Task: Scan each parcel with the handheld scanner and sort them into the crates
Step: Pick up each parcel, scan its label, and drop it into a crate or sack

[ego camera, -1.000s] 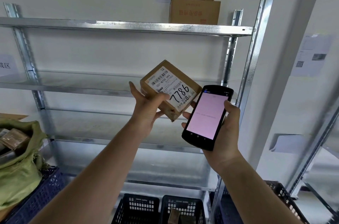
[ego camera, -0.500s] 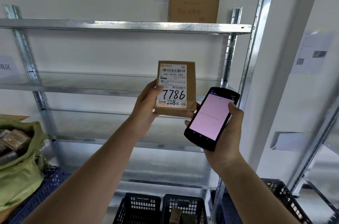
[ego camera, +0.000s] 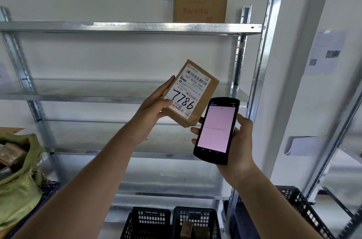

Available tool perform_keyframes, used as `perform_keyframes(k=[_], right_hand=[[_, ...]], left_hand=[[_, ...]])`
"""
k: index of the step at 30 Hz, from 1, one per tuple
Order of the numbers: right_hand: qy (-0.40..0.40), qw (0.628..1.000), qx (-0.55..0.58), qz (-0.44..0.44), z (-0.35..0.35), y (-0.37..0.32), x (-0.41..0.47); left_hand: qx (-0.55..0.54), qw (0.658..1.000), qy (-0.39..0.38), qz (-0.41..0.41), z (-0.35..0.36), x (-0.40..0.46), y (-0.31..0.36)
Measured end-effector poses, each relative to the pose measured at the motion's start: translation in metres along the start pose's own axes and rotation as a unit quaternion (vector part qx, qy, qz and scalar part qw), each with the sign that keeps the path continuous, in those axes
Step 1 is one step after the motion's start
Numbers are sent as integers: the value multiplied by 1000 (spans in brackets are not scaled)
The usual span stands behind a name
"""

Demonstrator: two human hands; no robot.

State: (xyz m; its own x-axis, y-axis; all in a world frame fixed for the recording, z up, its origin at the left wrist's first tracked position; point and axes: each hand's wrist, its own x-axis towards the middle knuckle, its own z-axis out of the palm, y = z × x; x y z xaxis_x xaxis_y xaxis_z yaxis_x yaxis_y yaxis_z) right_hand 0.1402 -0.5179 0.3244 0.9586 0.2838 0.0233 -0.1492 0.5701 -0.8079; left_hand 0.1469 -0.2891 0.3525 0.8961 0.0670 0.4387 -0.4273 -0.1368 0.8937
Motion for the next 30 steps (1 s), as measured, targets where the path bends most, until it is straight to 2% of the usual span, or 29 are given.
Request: perform_keyframes(k=[7,16,22,30], right_hand=[[-55,998,-7,17,-6,-15,-7],[-216,963,-33,155,3,-28,-22],[-241,950,-35,194,6,-29,-23],[-271,942,-7,199,9,-30,-28]], left_hand=[[83,995,43,33,-18,7,1],[70,997,23,38,-27,27,-1],[74,996,15,42,-27,31,-5],[75,996,15,42,-27,32,-6]])
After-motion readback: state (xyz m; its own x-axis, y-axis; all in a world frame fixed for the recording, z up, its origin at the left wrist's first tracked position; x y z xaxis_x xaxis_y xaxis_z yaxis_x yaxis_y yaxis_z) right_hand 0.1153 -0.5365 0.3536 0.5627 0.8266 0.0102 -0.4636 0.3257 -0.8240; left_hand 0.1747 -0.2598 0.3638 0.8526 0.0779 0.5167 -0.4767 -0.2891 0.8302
